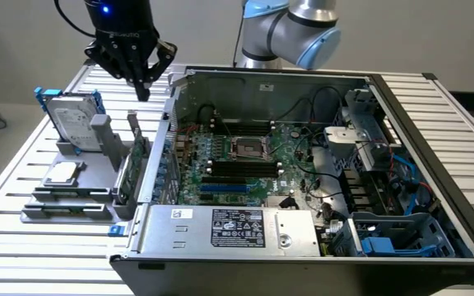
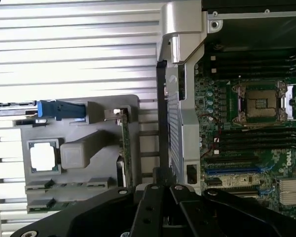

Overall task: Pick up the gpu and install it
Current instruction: 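Reach for the gpu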

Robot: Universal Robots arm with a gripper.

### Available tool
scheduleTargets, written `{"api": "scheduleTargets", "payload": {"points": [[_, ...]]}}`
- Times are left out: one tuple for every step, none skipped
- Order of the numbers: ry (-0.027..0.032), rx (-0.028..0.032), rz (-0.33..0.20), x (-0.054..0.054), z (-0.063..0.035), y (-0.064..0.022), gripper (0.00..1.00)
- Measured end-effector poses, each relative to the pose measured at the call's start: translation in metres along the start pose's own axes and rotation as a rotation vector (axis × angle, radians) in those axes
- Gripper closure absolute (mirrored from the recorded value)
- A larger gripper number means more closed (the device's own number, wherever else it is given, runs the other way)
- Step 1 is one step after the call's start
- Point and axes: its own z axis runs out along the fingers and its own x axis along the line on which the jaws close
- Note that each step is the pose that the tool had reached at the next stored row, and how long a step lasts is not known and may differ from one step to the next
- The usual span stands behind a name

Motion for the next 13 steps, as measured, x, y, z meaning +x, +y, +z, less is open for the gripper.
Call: {"api": "scheduleTargets", "payload": {"points": [[0.0009, 0.0002, -0.001, 0.002, 0.0008, -0.0003, 0.89], [0.0020, 0.0003, -0.001, 0.003, 0.0016, -0.0006, 0.89], [0.0029, 0.0005, -0.002, 0.005, 0.0023, -0.0009, 0.89], [0.0040, 0.0008, -0.003, 0.007, 0.0029, -0.0012, 0.89], [0.0050, 0.0011, -0.003, 0.008, 0.0036, -0.0016, 0.89], [0.0059, 0.0015, -0.003, 0.009, 0.0042, -0.0020, 0.89], [0.0069, 0.0019, -0.004, 0.011, 0.0047, -0.0024, 0.89], [0.0080, 0.0024, -0.004, 0.012, 0.0052, -0.0029, 0.89], [0.0090, 0.0028, -0.004, 0.013, 0.0058, -0.0033, 0.89], [0.0100, 0.0032, -0.005, 0.015, 0.0063, -0.0038, 0.89], [0.0111, 0.0036, -0.005, 0.016, 0.0068, -0.0044, 0.89], [0.0122, 0.0039, -0.005, 0.017, 0.0073, -0.0049, 0.89], [0.0134, 0.0044, -0.006, 0.018, 0.0077, -0.0055, 0.89]]}}
